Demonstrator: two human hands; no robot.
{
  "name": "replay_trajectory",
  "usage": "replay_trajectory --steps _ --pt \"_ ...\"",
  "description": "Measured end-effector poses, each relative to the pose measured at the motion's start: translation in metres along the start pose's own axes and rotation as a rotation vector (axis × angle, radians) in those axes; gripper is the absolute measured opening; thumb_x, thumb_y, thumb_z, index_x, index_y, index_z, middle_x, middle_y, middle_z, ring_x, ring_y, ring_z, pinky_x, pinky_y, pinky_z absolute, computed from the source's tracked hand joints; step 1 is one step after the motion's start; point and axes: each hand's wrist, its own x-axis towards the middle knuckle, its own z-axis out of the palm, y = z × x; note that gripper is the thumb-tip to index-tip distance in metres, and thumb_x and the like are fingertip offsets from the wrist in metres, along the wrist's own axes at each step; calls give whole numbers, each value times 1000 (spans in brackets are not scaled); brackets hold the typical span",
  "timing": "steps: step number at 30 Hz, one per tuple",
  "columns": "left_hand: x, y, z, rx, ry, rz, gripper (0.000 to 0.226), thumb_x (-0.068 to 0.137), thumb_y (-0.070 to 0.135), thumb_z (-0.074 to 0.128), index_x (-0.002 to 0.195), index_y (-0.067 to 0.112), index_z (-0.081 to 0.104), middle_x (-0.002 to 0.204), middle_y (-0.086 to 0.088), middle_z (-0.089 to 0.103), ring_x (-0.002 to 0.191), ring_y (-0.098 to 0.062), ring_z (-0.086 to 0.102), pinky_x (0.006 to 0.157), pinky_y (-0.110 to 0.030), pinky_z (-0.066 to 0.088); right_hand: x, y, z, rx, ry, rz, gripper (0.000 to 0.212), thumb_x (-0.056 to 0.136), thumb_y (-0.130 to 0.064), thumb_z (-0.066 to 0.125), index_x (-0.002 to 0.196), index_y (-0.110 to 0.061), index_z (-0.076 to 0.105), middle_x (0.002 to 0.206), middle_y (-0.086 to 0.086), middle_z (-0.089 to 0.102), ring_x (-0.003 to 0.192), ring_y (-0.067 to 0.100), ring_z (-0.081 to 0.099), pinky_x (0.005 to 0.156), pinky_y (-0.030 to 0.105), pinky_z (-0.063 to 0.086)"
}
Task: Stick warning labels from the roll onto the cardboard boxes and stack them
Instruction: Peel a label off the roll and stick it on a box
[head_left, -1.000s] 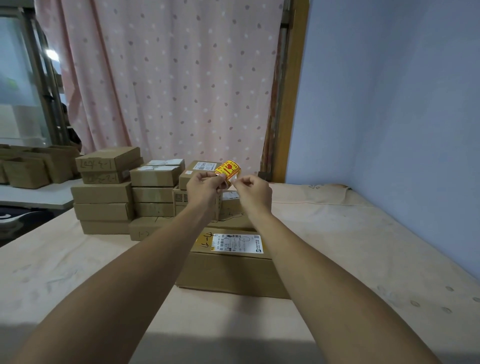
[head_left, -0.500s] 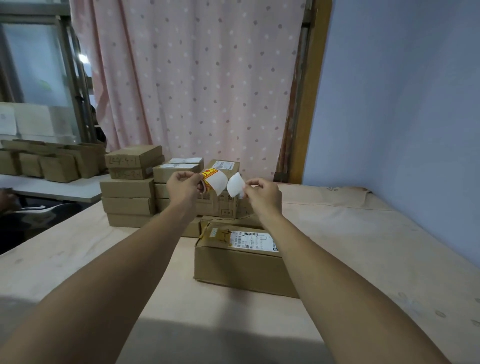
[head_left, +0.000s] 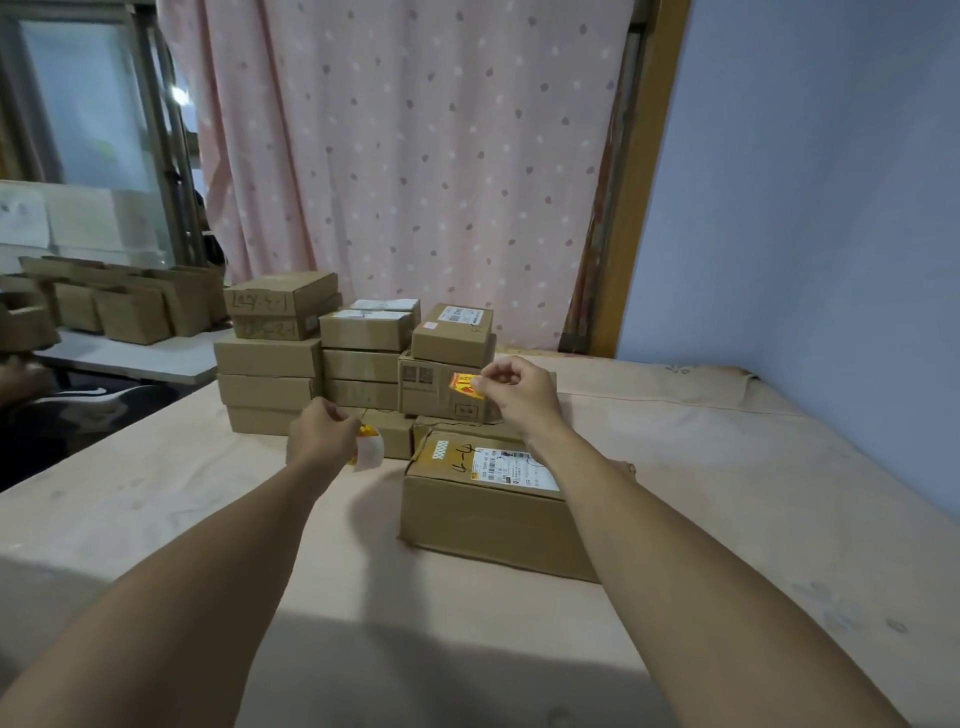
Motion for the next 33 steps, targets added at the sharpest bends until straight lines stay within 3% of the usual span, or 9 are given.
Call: replay_trajectory --steps 4,7,15,17,20,23,26,31,33 --pt "-1 -9 19 154 -67 30 8 93 18 62 96 14 57 92 -8 59 84 -28 58 78 -45 57 0 5 -12 -7 -85 47 31 87 -3 78 110 -18 64 111 3 68 106 18 66 77 31 63" --pt "1 -10 30 232 -116 36 6 92 17 58 95 12 57 92 -11 61 84 -29 60 77 -44 58 2 12 -23 -48 -111 68 36 85 0 78 113 -18 64 115 4 68 108 19 67 81 35 64" --pt "-5 -21 40 527 -206 125 13 94 22 53 103 13 51 99 -9 61 91 -31 60 74 -39 53 -2 18 -46 -113 -134 144 24 96 1 61 111 -12 74 104 -3 66 89 6 61 57 11 46" --pt "-8 -19 42 590 -210 161 16 94 23 53 105 13 49 101 -9 60 91 -31 59 71 -37 49 -3 21 -49 -127 -133 162 21 100 -7 59 109 -14 75 109 1 68 94 8 64 64 14 52" --pt "-13 -15 45 652 -235 178 25 96 32 57 109 13 48 103 -8 61 92 -29 58 71 -37 49 -7 24 -53 -138 -140 180 17 102 -17 60 103 -21 76 112 2 69 104 16 66 90 32 59" --pt "-14 -17 48 620 -245 194 30 96 40 56 108 13 48 103 -8 60 94 -31 60 71 -38 49 -10 29 -61 -184 -141 198 17 101 -20 61 95 -26 75 109 2 70 104 17 65 87 29 56" --pt "-13 -17 49 542 -258 220 24 97 36 56 100 13 52 91 -6 62 83 -25 59 69 -39 53 -14 35 -76 -220 -141 242 15 100 -19 63 94 -23 75 108 4 71 102 19 66 78 27 52" --pt "-16 1 47 428 -165 324 7 97 22 55 97 16 58 85 -4 64 77 -21 59 65 -37 53 -19 45 -103 -269 -144 245 5 96 -13 69 96 -16 74 102 6 72 102 21 68 95 37 58" --pt "-22 18 50 371 -154 404 5 97 22 55 98 19 59 87 -1 63 80 -19 58 67 -39 53 -22 48 -111 -280 -135 253 4 94 -14 72 96 -17 73 102 5 71 101 21 68 93 36 57"
